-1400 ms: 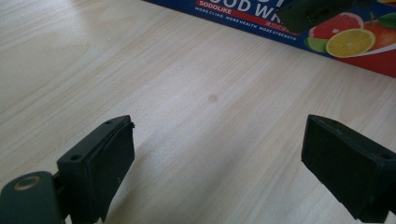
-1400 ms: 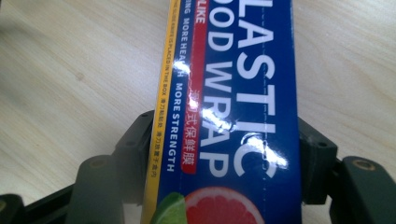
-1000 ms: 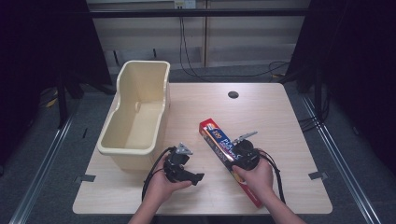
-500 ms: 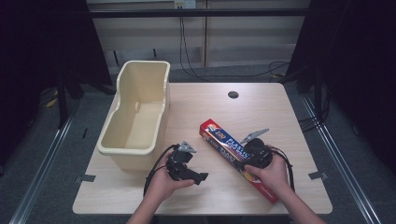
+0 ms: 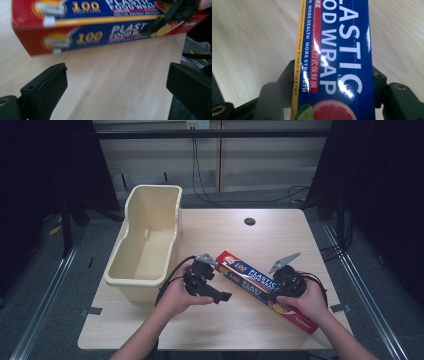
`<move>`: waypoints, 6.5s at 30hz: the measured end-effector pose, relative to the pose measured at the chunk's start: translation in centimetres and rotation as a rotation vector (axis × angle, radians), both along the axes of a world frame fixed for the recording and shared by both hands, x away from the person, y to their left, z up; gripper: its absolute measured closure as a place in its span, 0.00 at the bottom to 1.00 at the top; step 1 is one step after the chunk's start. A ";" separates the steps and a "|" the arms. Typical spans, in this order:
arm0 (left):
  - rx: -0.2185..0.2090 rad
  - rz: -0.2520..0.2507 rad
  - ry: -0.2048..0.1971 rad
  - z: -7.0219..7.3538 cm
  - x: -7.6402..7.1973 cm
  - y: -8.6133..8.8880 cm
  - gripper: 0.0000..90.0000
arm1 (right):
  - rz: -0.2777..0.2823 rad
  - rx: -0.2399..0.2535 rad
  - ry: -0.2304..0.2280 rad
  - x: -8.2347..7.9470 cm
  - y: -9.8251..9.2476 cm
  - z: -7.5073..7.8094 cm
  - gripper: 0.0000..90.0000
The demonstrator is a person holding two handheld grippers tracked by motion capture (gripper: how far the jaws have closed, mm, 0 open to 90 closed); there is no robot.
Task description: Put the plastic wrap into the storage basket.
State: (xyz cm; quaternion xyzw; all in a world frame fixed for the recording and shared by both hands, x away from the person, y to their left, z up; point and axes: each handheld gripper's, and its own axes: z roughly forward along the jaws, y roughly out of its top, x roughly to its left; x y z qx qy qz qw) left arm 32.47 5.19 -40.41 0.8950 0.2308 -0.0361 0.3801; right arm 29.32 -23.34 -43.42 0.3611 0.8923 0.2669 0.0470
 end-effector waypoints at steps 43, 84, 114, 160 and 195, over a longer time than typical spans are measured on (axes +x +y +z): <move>0.192 -0.302 -0.118 2.0 4.0 -6.8 0.09 | 0.304 -0.019 -0.012 0.9 0.6 1.7 0.46; 0.347 -0.397 -0.036 2.8 0.9 -7.4 0.46 | 0.412 0.072 -0.077 1.3 0.9 3.4 0.11; 0.363 -0.038 0.062 8.6 4.8 -1.4 0.46 | 0.106 0.160 -0.156 0.3 -1.5 1.7 0.03; 0.341 0.202 0.093 15.2 6.1 5.3 0.46 | 0.044 0.172 -0.139 0.1 0.1 -1.5 0.03; 0.350 0.335 0.106 18.7 6.0 10.0 0.46 | 0.035 0.187 -0.154 0.1 -0.1 -1.4 0.03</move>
